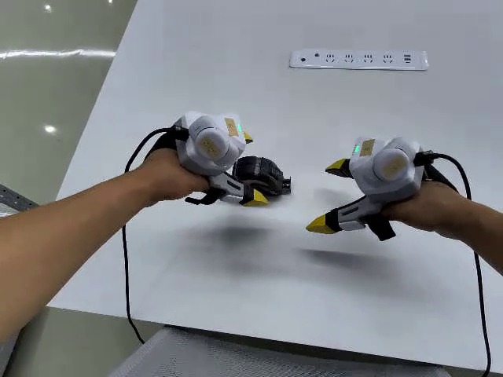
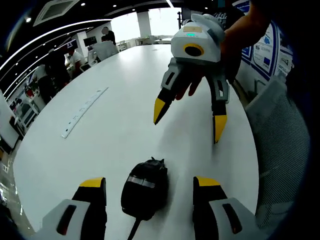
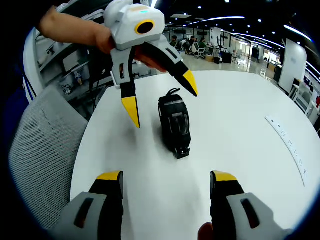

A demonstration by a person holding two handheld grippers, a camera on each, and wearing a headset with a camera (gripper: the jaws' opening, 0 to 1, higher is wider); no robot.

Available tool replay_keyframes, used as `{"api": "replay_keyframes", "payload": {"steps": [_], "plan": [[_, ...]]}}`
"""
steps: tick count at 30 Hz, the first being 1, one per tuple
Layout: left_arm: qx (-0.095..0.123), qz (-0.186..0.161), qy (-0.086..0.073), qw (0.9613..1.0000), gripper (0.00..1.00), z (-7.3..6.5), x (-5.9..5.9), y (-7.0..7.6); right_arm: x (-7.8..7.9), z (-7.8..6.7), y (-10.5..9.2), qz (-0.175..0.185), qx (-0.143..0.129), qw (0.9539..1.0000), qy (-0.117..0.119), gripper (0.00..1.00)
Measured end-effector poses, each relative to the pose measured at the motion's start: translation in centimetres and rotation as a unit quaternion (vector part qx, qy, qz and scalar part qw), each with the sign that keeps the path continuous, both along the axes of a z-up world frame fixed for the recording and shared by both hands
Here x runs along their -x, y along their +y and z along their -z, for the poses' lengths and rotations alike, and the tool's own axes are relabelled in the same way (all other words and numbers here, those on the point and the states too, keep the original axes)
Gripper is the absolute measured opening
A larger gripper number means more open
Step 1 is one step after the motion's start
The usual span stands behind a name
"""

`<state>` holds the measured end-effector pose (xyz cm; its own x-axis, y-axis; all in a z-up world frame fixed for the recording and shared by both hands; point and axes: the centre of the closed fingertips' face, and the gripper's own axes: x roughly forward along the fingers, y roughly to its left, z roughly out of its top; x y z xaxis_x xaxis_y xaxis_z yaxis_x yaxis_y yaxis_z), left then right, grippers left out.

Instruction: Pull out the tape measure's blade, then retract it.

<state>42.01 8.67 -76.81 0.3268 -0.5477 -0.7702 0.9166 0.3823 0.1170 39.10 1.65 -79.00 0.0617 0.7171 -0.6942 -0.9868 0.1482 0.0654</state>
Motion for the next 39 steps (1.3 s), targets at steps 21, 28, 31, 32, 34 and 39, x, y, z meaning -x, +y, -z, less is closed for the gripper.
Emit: {"api": "replay_keyframes", "payload": {"steps": [21,28,31,32,34,39], "plan": [[-0.04,0.054,-0.002,0.9977,0.47,1.7,-1.3,-0.3,-2.5,1.8,2.6,-0.067,-0.002,0.997,-0.04,0.54],[-0.05,0.064,0.0,0.9967,0.46,2.0,-1.3,0.0,-2.7,2.6,3.5,-0.087,-0.001,0.9951,-0.047,0.48],[-0.053,0.069,-0.001,0.9962,0.44,2.0,-1.2,0.0,-2.9,3.1,3.8,-0.092,0.003,0.9946,-0.048,0.48],[-0.055,0.071,-0.001,0.996,0.43,2.0,-1.2,0.0,-3.0,3.3,3.8,-0.092,0.005,0.9946,-0.047,0.47],[-0.057,0.074,-0.003,0.9956,0.42,2.1,-1.2,0.0,-3.1,3.5,3.8,-0.093,0.008,0.9945,-0.049,0.47],[-0.062,0.08,-0.006,0.9949,0.4,2.3,-1.3,0.0,-3.0,3.7,4.1,-0.098,0.01,0.9941,-0.046,0.42]]}}
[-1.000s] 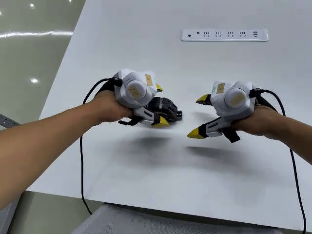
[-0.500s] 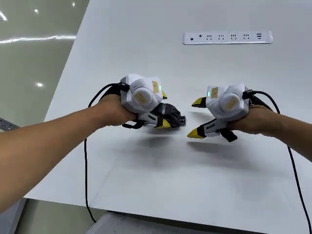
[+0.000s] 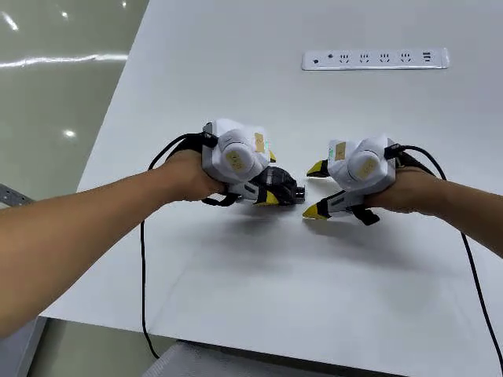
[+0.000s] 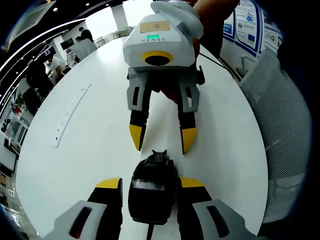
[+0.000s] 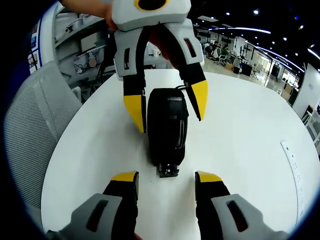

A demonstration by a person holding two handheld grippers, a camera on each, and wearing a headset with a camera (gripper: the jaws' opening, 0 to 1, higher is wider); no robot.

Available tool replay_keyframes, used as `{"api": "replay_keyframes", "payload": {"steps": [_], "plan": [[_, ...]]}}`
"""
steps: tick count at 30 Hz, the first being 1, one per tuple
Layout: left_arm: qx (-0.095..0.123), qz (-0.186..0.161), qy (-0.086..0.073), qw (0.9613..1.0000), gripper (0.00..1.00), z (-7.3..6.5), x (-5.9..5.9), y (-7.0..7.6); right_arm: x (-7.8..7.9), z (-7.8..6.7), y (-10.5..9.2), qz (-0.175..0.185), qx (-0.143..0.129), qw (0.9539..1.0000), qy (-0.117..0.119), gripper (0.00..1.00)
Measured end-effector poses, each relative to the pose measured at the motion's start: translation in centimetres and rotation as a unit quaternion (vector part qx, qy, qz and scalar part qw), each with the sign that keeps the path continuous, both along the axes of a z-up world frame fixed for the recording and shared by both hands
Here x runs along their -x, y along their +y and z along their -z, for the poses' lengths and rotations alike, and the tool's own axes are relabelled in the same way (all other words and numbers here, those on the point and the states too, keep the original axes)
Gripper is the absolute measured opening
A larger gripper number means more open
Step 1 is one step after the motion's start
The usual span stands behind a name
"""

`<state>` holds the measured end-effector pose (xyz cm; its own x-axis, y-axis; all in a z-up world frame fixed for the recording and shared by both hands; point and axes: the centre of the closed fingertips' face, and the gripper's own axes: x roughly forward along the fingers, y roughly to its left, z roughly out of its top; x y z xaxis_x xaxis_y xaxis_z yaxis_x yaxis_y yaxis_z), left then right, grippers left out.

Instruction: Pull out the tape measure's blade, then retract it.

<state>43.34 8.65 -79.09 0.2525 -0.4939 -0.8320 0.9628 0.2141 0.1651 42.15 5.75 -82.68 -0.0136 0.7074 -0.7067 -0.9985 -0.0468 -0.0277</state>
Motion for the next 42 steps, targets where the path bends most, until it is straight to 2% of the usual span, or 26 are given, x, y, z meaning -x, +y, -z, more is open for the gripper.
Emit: {"api": "replay_keyframes", "payload": {"steps": [5,12,17,31,42], "plan": [[0.0,0.002,-0.002,1.0,0.36,0.02,-0.13,-0.11,0.08,0.19,0.36,-0.009,0.003,0.9999,-0.004,0.39],[-0.007,0.014,0.001,0.9999,0.33,0.58,0.14,-0.16,0.11,0.47,0.58,-0.018,0.006,0.9998,-0.002,0.27],[-0.006,0.011,0.003,0.9999,0.33,0.61,0.07,-0.18,0.11,0.6,0.69,-0.02,0.008,0.9998,-0.001,0.26],[-0.008,0.015,0.005,0.9998,0.32,0.66,0.08,-0.24,0.11,0.63,0.71,-0.017,0.011,0.9998,0.004,0.14],[-0.015,0.018,0.006,0.9997,0.31,0.52,0.23,-0.3,-0.07,0.74,0.72,-0.019,0.019,0.9996,-0.002,0.11]]}}
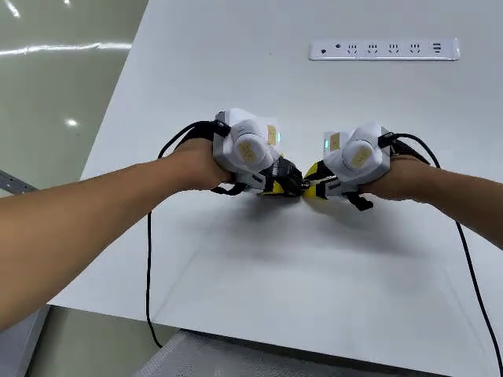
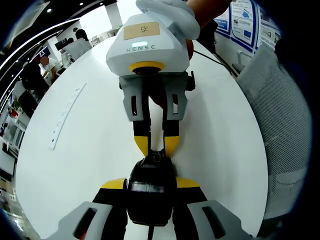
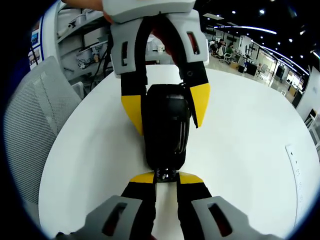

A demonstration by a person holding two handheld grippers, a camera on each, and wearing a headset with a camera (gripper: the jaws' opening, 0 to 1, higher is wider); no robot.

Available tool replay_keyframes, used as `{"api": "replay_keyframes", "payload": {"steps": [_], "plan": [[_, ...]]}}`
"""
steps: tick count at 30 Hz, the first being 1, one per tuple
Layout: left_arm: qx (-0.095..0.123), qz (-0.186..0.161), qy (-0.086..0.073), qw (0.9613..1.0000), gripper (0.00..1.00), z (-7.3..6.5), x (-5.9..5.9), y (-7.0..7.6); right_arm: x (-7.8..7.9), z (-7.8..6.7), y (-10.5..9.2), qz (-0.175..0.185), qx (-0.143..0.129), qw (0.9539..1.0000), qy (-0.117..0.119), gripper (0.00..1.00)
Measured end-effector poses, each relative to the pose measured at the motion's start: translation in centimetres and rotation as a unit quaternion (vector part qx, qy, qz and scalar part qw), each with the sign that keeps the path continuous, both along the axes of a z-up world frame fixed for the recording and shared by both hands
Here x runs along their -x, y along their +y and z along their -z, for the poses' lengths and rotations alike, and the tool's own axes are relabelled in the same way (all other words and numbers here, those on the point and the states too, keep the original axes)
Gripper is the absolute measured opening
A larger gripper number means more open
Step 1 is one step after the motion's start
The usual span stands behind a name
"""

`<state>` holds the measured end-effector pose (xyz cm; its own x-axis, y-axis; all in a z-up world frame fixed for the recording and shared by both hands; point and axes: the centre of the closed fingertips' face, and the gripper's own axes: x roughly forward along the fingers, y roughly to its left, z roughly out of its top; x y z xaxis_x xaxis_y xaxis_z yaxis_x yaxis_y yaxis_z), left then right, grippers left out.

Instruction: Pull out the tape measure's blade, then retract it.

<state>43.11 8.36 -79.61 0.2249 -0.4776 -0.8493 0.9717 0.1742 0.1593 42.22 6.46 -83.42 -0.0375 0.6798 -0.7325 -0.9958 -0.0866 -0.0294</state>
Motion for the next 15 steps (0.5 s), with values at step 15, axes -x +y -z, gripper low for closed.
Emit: {"api": "replay_keyframes", "payload": {"steps": [15], "plan": [[-0.008,-0.004,0.007,0.9999,0.31,0.17,-0.21,0.12,-0.16,0.06,-0.18,-0.002,0.002,1.0,-0.005,0.1]]}}
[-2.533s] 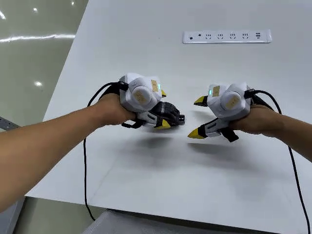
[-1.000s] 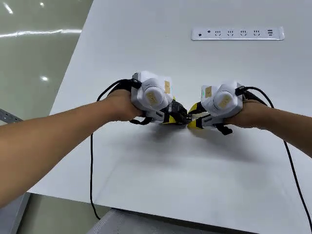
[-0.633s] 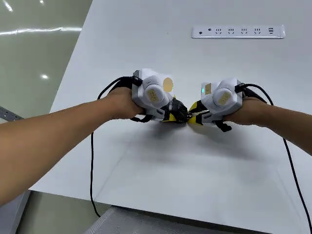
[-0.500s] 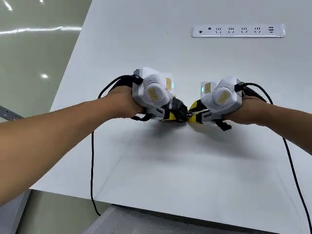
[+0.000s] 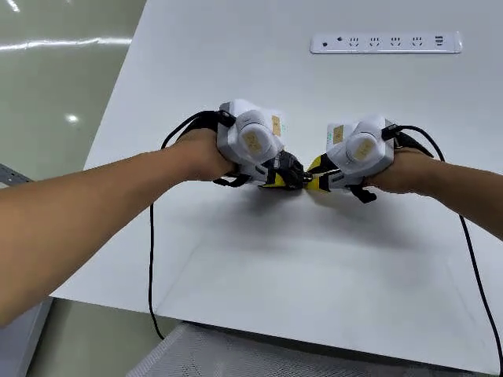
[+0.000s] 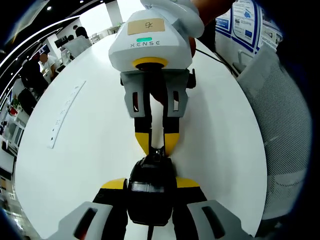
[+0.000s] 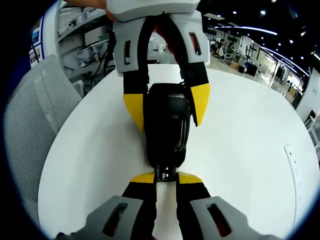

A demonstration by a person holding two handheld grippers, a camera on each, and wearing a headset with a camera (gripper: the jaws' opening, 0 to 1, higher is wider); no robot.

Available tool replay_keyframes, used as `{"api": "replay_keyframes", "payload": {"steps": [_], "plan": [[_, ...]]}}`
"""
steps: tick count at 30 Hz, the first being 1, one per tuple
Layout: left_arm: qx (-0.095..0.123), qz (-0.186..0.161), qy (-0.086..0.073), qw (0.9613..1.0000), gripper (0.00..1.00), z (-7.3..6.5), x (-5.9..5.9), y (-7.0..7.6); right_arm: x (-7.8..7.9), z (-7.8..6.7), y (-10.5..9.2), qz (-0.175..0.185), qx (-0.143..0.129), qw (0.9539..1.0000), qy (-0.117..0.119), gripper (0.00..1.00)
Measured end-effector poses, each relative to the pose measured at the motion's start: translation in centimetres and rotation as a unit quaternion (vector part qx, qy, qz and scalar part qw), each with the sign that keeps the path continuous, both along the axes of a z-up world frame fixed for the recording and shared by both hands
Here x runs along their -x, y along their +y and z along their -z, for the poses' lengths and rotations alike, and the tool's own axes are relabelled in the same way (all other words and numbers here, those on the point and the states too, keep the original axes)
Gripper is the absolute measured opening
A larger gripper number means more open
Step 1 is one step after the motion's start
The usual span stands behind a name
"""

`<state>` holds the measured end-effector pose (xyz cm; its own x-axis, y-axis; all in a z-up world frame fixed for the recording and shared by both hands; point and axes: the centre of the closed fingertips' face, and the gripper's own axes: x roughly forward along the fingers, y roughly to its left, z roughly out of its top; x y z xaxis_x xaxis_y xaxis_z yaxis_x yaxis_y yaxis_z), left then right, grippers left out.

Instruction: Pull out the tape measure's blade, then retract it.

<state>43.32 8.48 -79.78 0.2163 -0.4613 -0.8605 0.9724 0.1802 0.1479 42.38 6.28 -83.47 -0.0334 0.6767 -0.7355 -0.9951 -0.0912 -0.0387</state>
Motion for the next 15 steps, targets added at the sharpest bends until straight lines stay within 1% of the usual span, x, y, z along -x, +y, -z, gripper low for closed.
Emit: {"api": "replay_keyframes", "payload": {"steps": [15], "plan": [[-0.007,0.0,0.001,1.0,0.31,0.0,0.2,-0.1,0.0,0.0,-1.4,0.004,0.002,1.0,0.005,0.09]]}}
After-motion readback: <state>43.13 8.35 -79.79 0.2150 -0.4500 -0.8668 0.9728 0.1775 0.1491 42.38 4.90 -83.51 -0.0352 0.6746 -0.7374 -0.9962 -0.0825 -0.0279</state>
